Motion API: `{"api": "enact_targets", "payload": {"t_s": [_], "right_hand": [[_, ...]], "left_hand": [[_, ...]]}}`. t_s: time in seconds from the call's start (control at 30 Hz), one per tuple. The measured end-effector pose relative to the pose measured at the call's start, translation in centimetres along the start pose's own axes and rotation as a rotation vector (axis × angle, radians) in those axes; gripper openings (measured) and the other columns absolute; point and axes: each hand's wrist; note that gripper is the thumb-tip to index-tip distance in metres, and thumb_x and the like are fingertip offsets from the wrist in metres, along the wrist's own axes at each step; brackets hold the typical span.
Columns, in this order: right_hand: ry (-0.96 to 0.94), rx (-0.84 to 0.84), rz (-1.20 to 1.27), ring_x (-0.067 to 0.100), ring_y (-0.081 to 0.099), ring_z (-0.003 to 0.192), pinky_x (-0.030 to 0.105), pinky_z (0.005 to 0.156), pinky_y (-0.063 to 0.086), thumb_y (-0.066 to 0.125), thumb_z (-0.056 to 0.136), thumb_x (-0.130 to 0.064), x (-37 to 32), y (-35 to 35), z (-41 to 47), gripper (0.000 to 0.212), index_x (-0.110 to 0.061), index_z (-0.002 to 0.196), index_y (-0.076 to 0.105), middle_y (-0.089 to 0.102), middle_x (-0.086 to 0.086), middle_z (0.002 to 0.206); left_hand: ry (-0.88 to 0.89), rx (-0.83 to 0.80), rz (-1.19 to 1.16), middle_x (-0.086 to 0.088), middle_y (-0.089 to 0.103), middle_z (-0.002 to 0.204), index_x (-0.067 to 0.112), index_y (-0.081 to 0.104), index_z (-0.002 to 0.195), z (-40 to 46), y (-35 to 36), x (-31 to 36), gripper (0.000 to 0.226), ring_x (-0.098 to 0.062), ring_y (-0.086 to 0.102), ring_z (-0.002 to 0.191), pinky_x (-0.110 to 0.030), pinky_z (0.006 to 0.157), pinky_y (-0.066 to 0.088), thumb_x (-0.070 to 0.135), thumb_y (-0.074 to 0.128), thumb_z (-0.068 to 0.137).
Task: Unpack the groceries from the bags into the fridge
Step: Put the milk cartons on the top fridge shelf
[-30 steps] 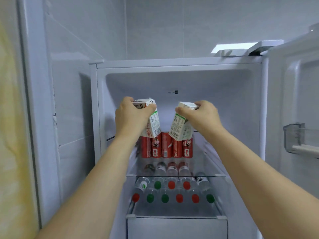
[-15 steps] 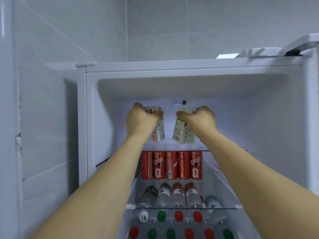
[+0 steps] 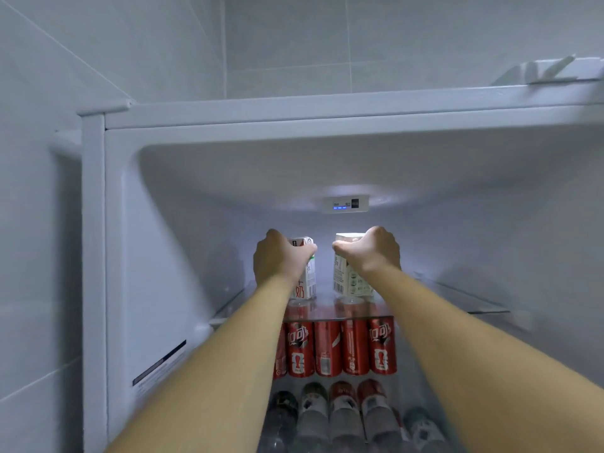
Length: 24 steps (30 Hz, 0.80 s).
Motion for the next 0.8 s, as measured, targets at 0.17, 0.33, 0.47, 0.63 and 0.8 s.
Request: {"api": "enact_targets", "payload": {"t_s": [0.17, 0.33, 0.47, 0.63, 0.8], "right_hand": [[0.042, 0.014, -0.033, 0.031, 0.060, 0.094, 0.024, 0.057, 0.035, 0.068, 0.062, -0.037, 0.7, 2.8, 2.6, 0.035, -0.010, 0.078, 0.052, 0.064, 0.012, 0.098], [0.069, 0.062, -0.071, 0.034, 0.053, 0.112, 0.030, 0.078, 0.045, 0.070, 0.067, -0.036, 1.7, 5.2, 5.2, 0.056, -0.001, 0.109, 0.056, 0.058, 0.016, 0.114], [0.080, 0.053, -0.074, 0.034, 0.054, 0.109, 0.031, 0.078, 0.048, 0.071, 0.065, -0.035, 1.8, 6.6, 6.9, 0.059, -0.001, 0.111, 0.054, 0.057, 0.015, 0.114], [0.148, 0.023, -0.044, 0.032, 0.056, 0.107, 0.031, 0.079, 0.053, 0.076, 0.060, -0.037, 1.8, 7.4, 8.8, 0.064, -0.004, 0.112, 0.055, 0.059, 0.012, 0.114], [0.164, 0.027, -0.058, 0.032, 0.052, 0.116, 0.032, 0.085, 0.050, 0.078, 0.066, -0.035, 2.3, 8.3, 10.1, 0.068, -0.003, 0.119, 0.051, 0.054, 0.014, 0.123]], "left_hand": [[-0.061, -0.021, -0.009, -0.008, 0.065, 0.088, 0.006, 0.054, 0.086, 2.3, 2.4, -0.3, 0.038, -0.027, 0.060, 0.073, -0.024, 0.047, 0.030, 0.034, 0.069, 0.064], [-0.111, -0.020, 0.064, -0.011, 0.062, 0.109, 0.006, 0.053, 0.105, 4.8, 5.0, -0.3, 0.042, -0.032, 0.063, 0.098, -0.030, 0.071, 0.049, 0.031, 0.070, 0.075], [-0.133, -0.029, 0.095, -0.013, 0.058, 0.117, 0.005, 0.047, 0.110, 6.6, 6.4, -0.5, 0.049, -0.034, 0.060, 0.107, -0.034, 0.081, 0.051, 0.027, 0.072, 0.074], [-0.196, -0.039, 0.100, -0.011, 0.062, 0.114, 0.006, 0.052, 0.110, 8.5, 7.4, -0.4, 0.051, -0.031, 0.063, 0.105, -0.032, 0.082, 0.055, 0.031, 0.073, 0.071], [-0.155, -0.026, 0.175, -0.009, 0.066, 0.107, 0.010, 0.063, 0.104, 9.4, 8.3, -0.9, 0.047, -0.026, 0.064, 0.101, -0.031, 0.085, 0.055, 0.039, 0.073, 0.068]]}}
Point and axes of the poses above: each hand's wrist, its own z-axis towards the middle knuckle, its own y-axis out of the palm, x = y × z
